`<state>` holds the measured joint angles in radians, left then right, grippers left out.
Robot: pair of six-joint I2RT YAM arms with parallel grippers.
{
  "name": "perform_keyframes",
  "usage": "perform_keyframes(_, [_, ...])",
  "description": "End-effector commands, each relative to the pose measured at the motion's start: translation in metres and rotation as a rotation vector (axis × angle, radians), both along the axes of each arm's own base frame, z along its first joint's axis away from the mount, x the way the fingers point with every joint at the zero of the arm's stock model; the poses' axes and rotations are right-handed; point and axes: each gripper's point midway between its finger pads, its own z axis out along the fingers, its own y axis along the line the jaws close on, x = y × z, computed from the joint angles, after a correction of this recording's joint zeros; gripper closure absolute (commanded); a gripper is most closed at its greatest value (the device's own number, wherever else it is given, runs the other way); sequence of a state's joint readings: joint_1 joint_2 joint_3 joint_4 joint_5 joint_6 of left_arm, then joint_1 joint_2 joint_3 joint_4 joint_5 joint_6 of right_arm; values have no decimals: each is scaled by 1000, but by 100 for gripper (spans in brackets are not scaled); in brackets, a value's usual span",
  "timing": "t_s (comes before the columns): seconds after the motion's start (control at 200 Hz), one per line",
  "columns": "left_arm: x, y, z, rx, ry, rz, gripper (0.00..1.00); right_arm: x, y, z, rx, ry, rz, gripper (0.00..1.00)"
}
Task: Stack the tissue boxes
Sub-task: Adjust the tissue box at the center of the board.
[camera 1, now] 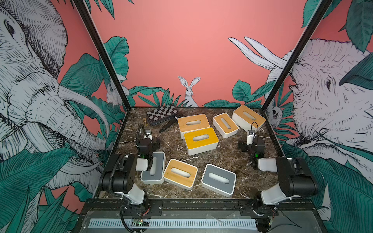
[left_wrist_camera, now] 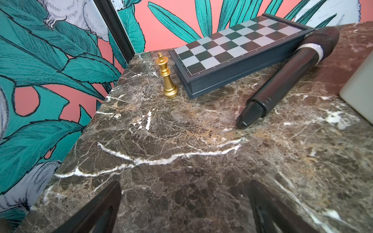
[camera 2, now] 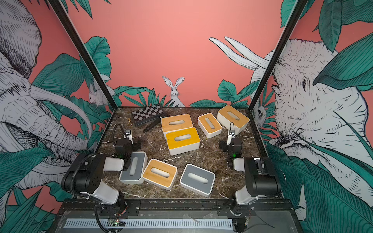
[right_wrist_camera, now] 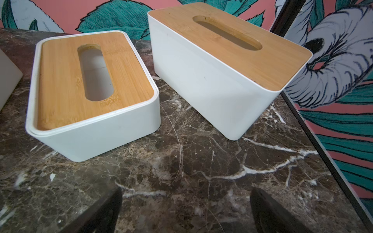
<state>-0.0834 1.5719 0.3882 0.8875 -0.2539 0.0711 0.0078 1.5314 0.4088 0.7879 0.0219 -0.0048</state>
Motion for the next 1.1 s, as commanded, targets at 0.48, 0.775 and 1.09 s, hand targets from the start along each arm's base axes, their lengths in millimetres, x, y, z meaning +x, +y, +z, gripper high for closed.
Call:
perform_keyframes(0.48, [4, -1, 13, 4, -37, -12, 1, 5, 1, 10, -5, -38, 0, 1])
perform_keyframes(0.775, [4, -1, 13, 2, -38, -11, 0, 5, 0, 11, -6, -41, 0, 1])
perform_keyframes(1.09, [4, -1, 12, 4, -36, -12, 1, 5, 1, 12, -6, -43, 0, 1])
